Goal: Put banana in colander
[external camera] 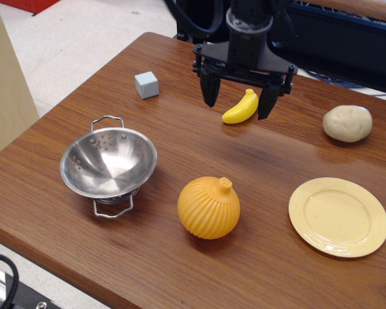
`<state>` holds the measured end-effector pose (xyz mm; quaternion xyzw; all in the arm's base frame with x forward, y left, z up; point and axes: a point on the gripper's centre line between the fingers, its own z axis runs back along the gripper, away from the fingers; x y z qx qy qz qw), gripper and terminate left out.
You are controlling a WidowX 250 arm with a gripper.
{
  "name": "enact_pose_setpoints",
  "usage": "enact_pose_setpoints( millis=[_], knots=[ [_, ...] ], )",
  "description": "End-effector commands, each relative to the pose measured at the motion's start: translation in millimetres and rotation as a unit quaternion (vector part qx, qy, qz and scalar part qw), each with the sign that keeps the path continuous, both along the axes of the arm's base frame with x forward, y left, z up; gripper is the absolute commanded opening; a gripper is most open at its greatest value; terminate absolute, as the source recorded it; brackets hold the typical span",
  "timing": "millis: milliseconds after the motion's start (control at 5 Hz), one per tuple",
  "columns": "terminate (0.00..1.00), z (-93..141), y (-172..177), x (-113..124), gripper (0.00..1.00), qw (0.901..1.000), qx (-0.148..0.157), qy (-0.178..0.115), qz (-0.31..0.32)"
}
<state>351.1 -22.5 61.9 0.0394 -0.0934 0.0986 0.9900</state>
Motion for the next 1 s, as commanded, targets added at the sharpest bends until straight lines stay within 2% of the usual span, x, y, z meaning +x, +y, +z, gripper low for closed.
enact_pose_setpoints(
  millis=[0, 200, 400, 800],
  knots=[
    [0.0, 13.3, 2.3, 57.3, 1.0, 0.9991, -0.014, -0.04, -0.001],
    [0.0, 1.9, 2.5, 68.1, 1.0, 0.9998, -0.001, -0.02, 0.001],
    [0.0, -8.9, 3.5, 62.5, 1.0, 0.9999, -0.001, 0.006, -0.009],
    [0.0, -35.5, 7.3, 54.4, 1.0, 0.9992, 0.011, 0.038, -0.006]
  ],
)
